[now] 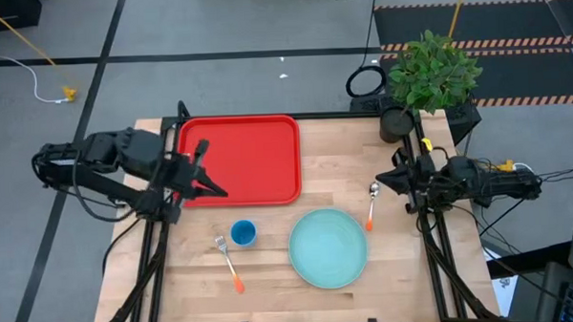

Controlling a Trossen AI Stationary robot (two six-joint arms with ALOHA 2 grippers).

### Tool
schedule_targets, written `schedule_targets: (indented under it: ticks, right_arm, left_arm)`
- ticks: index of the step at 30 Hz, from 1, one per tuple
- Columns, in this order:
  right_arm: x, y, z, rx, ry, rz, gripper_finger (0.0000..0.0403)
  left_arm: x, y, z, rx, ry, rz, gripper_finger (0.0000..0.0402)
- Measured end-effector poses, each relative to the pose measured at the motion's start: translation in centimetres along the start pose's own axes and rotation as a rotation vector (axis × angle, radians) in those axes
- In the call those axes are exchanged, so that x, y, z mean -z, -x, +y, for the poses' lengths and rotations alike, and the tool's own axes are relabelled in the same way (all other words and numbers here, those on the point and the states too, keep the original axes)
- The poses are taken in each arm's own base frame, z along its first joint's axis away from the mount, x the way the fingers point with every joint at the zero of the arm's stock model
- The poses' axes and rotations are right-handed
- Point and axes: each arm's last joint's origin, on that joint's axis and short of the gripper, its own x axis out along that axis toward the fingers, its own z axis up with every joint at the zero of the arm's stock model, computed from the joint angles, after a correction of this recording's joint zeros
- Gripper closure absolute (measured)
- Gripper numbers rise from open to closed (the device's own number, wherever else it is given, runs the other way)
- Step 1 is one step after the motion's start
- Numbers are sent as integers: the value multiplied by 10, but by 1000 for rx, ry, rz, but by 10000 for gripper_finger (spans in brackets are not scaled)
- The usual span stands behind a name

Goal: Pick and place plate/cup/fork/spoon on tray
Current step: Put the blue cup on the red serving tray

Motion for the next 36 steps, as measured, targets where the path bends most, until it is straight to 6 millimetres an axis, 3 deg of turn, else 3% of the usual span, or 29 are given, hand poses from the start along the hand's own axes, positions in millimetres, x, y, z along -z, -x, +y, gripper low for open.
schedule_targets:
  ticks: [7, 13, 24, 36]
  right_arm:
    - [-48, -23, 12, 16, 39, 83, 403]
    - [-70, -52, 18, 46, 32, 217, 403]
    - [-35, -89, 11, 148, 43, 442, 403]
    - [-19, -93, 8, 186, 8, 568, 403]
  left_arm:
    - [9, -22, -6, -30, 70, 157, 398]
    - [17, -44, -20, 3, 133, 286, 398]
    - [36, -98, -58, 48, 149, 549, 348]
    - [76, -174, -105, 5, 61, 819, 248]
